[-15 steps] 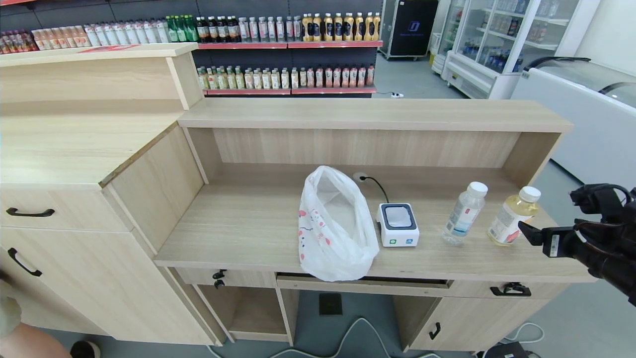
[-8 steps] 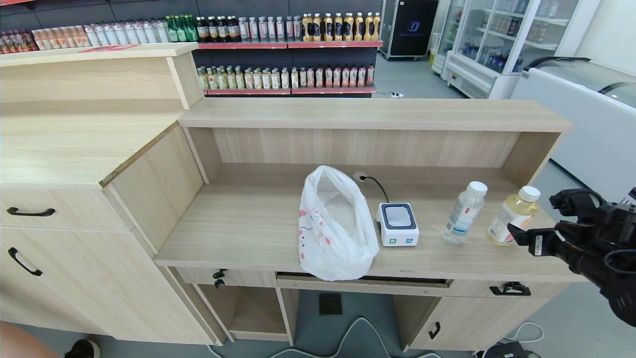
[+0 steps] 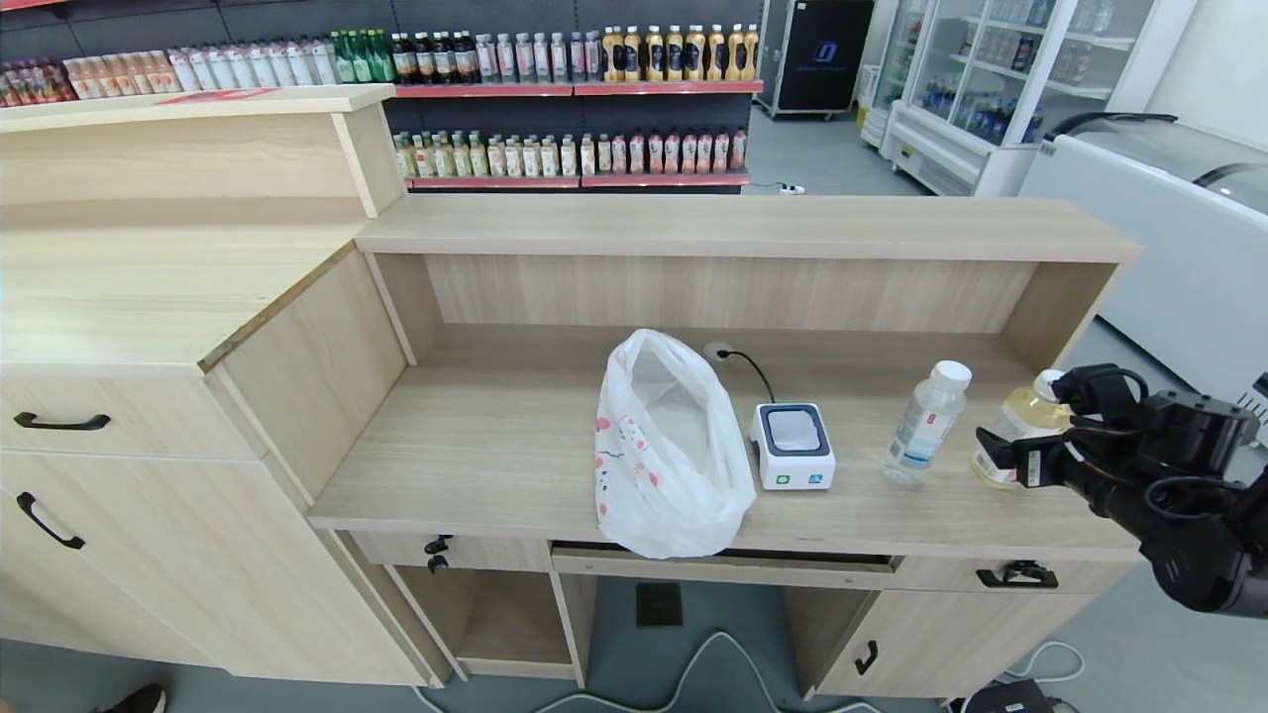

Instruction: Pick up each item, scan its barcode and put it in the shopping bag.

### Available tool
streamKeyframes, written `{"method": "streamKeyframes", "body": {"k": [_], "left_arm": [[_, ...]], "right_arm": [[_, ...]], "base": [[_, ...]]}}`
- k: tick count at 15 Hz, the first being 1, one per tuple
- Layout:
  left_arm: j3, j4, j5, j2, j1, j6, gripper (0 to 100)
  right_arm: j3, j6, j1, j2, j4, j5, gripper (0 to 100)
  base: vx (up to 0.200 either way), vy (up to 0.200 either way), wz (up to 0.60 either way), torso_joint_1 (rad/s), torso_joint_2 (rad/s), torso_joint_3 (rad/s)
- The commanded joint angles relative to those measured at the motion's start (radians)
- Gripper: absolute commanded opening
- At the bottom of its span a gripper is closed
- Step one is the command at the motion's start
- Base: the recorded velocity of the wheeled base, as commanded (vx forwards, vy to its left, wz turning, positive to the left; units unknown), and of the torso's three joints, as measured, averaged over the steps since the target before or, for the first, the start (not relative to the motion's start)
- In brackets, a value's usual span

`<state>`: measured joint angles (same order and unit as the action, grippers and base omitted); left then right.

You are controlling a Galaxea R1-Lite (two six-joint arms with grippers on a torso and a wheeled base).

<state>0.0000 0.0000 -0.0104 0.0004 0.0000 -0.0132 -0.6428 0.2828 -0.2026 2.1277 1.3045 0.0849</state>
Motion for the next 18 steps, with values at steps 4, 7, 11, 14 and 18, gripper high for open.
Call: {"method": "streamKeyframes", "body": {"k": [4, 7, 11, 14, 18], "left_arm": [[0.000, 0.000, 0.000, 0.000, 0.000, -0.001, 0], [0.000, 0.000, 0.000, 0.000, 0.000, -0.001, 0], [0.000, 0.000, 0.000, 0.000, 0.000, -0.001, 0], [0.000, 0.000, 0.000, 0.000, 0.000, 0.001, 0], [0.000, 0.000, 0.000, 0.000, 0.000, -0.001, 0]], "right_arm": [[-0.097, -0.001, 0.064, 0.113, 0.006, 0.001, 100], [-0.143, -0.007, 0.088, 0.163, 0.013, 0.004, 100], [-0.209, -0.010, 0.091, 0.204, 0.016, 0.072, 100], [-0.247, -0.013, 0.089, 0.218, 0.010, 0.084, 100], [-0.276, -0.022, 0.089, 0.252, 0.007, 0.119, 100]], "base": [[0.000, 0.000, 0.00, 0.000, 0.00, 0.000], [0.000, 0.000, 0.00, 0.000, 0.00, 0.000], [0.000, 0.000, 0.00, 0.000, 0.00, 0.000], [0.000, 0.000, 0.00, 0.000, 0.00, 0.000], [0.000, 0.000, 0.00, 0.000, 0.00, 0.000]]}}
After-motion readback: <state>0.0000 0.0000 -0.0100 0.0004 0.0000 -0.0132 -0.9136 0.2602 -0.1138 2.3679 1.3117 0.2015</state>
